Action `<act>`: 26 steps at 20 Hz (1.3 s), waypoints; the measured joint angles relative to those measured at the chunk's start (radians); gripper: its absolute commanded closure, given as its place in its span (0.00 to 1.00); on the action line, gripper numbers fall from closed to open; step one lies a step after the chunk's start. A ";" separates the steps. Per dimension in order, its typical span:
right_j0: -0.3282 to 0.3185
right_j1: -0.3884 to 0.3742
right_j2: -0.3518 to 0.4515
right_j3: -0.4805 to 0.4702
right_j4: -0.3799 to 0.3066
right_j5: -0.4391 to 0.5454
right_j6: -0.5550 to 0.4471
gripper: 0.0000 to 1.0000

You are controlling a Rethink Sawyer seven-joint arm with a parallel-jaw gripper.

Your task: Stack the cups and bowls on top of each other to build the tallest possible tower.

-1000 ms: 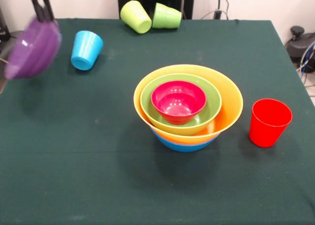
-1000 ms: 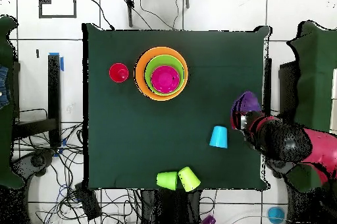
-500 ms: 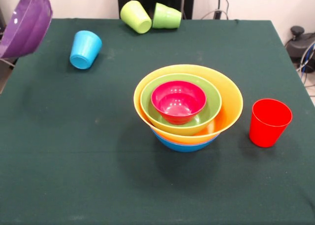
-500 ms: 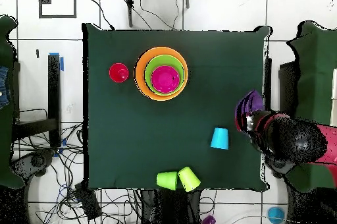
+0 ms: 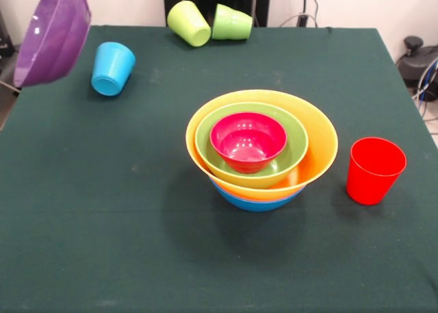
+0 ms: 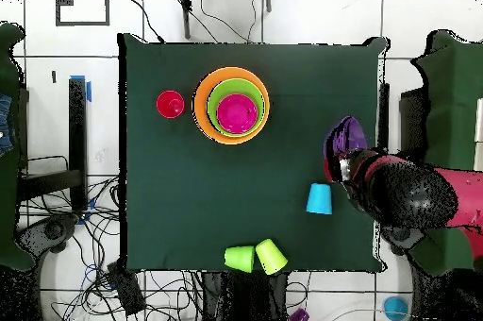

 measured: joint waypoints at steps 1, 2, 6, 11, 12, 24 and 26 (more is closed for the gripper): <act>-0.003 -0.001 0.006 0.003 0.000 0.000 0.000 1.00; -0.008 -0.002 0.013 0.008 0.001 0.000 0.000 1.00; -0.034 -0.023 0.052 0.047 0.021 0.000 0.000 1.00; -0.041 -0.076 0.089 0.124 0.084 -0.007 0.000 1.00; -0.037 -0.084 0.093 0.138 0.095 -0.016 0.000 1.00; 0.232 -0.148 0.059 0.301 0.181 -0.330 0.129 1.00; 0.274 -0.147 0.044 0.307 0.188 -0.364 0.164 1.00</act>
